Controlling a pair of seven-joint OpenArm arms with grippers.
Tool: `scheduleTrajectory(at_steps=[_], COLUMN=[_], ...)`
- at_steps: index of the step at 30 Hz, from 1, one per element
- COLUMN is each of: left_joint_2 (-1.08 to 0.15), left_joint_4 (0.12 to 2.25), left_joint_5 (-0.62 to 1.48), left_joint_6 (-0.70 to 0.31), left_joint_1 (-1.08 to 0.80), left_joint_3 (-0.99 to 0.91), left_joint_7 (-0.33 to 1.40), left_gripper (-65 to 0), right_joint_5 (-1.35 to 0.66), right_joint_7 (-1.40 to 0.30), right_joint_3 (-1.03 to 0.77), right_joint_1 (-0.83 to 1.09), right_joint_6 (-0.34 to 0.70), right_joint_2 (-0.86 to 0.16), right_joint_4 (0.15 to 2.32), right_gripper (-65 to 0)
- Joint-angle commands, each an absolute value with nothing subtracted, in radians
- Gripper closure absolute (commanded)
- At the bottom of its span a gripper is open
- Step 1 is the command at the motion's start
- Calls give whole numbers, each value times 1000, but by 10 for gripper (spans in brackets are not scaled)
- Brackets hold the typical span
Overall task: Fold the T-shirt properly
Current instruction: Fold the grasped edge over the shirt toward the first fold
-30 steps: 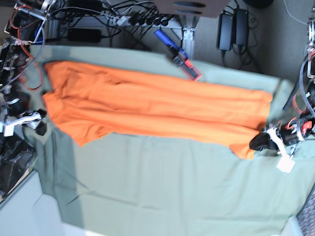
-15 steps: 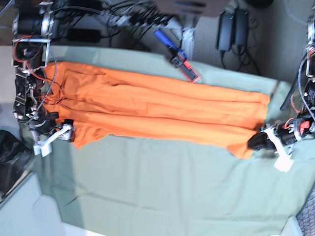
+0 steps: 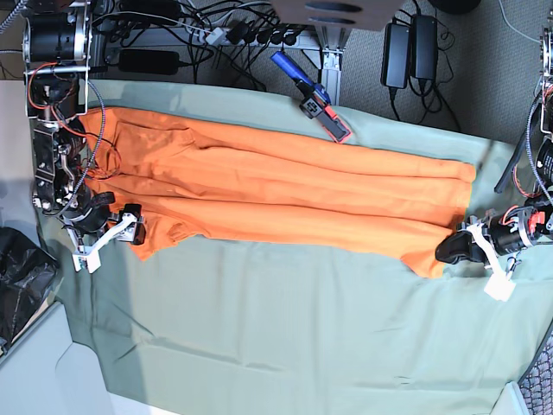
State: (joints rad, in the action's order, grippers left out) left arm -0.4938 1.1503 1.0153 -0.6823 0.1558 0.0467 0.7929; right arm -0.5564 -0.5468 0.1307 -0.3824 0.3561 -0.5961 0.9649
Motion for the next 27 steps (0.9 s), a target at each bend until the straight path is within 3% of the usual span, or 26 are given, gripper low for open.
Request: scheduleTrajectory(at_steps=[1,11,15,27], left_joint_2=[-512,-512,-512,-513], left_joint_4=[1166,1166,1166,1176], left_joint_5=[1036,1036,1036,1045], left_joint_6=[-698,-698,-698,-698], left_joint_1=[177,177,177,177], left_joint_3=[40,40,40,40], left_joint_7=[775,775,775,797], left_gripper=[0,0,0,0], right_joint_5=[-569,-569,-569,-570], right_joint_7=[-559,-572,-555,-580], right_joint_3=[128,128,128,92], right_joint_1=[-404,-404,-404,-403], right_joint_6=[461,460,460,461], right_joint_2=[-612,-612,-612,-613], right_joint_4=[985,1015,1015,1023], right_gripper=[-414,-170,0,0])
